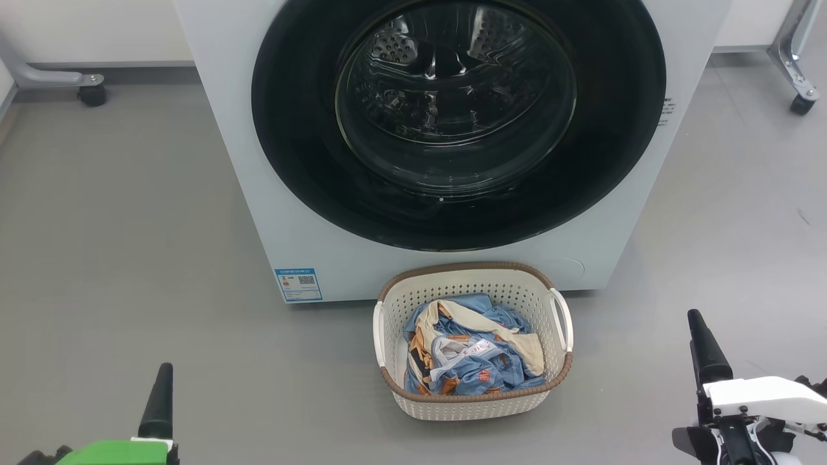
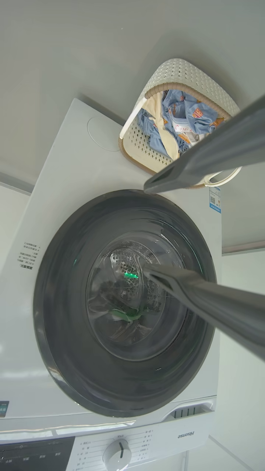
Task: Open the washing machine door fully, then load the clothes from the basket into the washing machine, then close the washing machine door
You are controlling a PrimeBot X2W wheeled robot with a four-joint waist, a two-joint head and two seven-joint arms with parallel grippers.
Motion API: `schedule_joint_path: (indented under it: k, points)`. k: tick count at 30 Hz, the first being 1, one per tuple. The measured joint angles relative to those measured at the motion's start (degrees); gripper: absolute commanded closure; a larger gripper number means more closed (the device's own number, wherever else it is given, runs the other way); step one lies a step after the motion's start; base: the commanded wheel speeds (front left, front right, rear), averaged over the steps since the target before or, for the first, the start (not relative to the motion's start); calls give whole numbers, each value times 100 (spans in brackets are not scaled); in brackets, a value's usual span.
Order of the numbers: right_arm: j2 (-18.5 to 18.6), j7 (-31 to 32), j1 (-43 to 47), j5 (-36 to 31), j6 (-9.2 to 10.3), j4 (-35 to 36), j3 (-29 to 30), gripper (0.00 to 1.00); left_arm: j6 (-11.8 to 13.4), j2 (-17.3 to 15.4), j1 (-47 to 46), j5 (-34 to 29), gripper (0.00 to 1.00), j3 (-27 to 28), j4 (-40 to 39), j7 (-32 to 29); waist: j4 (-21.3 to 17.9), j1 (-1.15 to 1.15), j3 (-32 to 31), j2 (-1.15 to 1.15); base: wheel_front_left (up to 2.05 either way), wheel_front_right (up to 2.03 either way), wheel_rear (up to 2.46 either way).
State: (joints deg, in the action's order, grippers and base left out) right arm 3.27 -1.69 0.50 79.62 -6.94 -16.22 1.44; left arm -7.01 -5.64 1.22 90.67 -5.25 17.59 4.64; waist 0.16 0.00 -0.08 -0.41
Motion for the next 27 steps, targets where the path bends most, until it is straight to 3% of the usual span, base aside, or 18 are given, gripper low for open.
schedule_joint_path:
  k: [27]
  points:
    - [178,-458,-98,-3036,-1,365,-584,0,0,-125,2,-2854,0,174,-156,358,37,0,-9,0,0,0,0]
